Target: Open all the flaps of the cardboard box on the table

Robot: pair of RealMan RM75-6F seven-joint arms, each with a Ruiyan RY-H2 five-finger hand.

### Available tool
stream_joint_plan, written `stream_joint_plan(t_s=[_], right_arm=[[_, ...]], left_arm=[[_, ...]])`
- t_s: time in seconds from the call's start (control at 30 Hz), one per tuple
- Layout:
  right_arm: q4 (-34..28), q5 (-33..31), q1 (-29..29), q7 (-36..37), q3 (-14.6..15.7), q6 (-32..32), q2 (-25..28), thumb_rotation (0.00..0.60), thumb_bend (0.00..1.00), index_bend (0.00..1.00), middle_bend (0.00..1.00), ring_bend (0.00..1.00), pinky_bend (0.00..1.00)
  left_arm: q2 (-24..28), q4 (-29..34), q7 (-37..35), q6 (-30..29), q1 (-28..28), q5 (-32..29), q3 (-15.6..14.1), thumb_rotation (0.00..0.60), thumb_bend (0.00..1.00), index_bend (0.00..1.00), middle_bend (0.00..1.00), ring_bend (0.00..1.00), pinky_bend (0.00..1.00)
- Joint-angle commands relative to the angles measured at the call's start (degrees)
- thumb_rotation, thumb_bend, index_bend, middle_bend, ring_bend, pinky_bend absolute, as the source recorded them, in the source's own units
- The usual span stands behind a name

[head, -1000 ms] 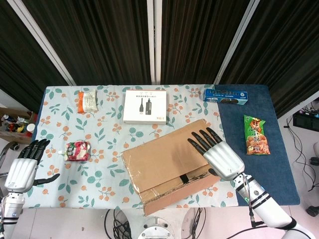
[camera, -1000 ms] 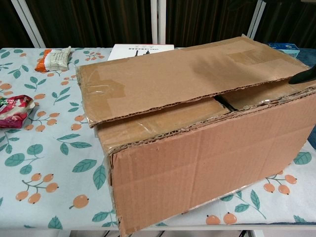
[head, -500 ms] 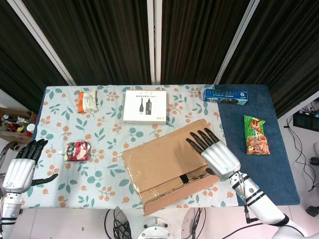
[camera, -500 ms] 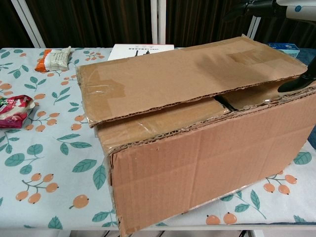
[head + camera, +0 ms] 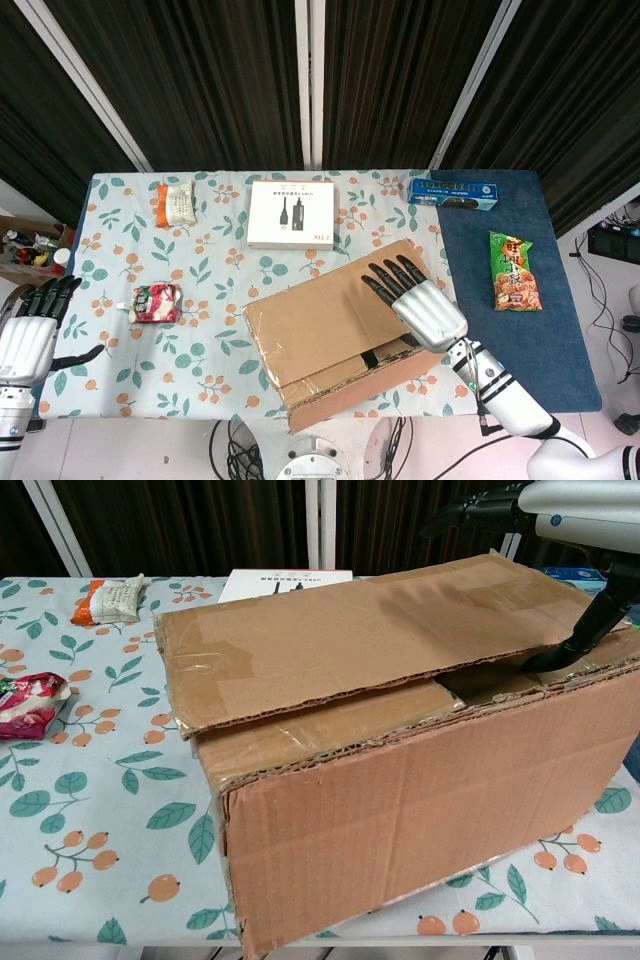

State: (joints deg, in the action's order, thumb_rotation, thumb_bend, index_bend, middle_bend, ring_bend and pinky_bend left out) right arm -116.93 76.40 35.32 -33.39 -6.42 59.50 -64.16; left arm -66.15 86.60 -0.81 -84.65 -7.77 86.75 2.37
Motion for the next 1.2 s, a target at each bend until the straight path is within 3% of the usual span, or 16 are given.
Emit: stream_joint_plan(t_s=[0.03, 0.23, 0.3, 0.47, 0.77, 0.97, 1.2], right_arm=[[1.95, 3.02, 0.06, 2.08, 0.14, 0.98, -1.25, 0.6, 0.05, 0.0, 0.0, 0.0, 0.0], [3.27, 4.57, 0.9, 3.18, -0.75, 1.26, -1.85, 0.6, 0.31, 0.0, 0.0, 0.0, 0.0], [3.36, 4.79, 1.39, 2.78, -1.48, 1.5, -1.9, 0.6, 0.34, 0.0, 0.0, 0.0, 0.0], [3.93, 3.07, 3.39, 1.61, -4.82, 1.74, -1.9, 0.6, 0.33, 0.0, 0.0, 0.0, 0.0], [7.05, -7.77, 10.37, -5.73, -12.32, 0.17, -3.58, 0.6, 0.22, 0.0, 0.0, 0.0, 0.0], [14.19, -17.02, 16.34, -8.89, -14.88, -1.9, -8.03, 0.6, 0.22, 0.0, 0.0, 0.0, 0.0], [25.9, -20.57, 21.47, -7.27, -17.17, 0.03, -16.22, 0.6, 0.22, 0.0, 0.0, 0.0, 0.0]], left_arm=[[0.07, -0.05, -0.1, -0.03, 0.04, -0.01, 0.02, 0.467, 0.04, 0.07, 0.09, 0.07, 0.18], [-0.1, -0.29, -0.38, 0.04, 0.05, 0.14, -0.04, 0.468, 0.04, 0.08, 0.09, 0.07, 0.18], [-0.07, -0.32, -0.44, -0.02, 0.07, 0.19, -0.03, 0.469, 0.04, 0.08, 0.09, 0.07, 0.18], [0.26, -0.22, -0.43, -0.18, 0.13, 0.14, 0.11, 0.474, 0.04, 0.08, 0.09, 0.07, 0.18], [0.75, 0.16, -0.37, -0.46, 0.11, 0.15, 0.45, 0.474, 0.04, 0.08, 0.09, 0.07, 0.18], [0.93, 0.66, -0.05, -0.73, 0.03, 0.19, 0.74, 0.474, 0.04, 0.08, 0.09, 0.07, 0.18], [1.15, 0.62, -0.17, -0.89, 0.56, -0.3, 0.57, 0.489, 0.04, 0.08, 0.09, 0.07, 0.18]])
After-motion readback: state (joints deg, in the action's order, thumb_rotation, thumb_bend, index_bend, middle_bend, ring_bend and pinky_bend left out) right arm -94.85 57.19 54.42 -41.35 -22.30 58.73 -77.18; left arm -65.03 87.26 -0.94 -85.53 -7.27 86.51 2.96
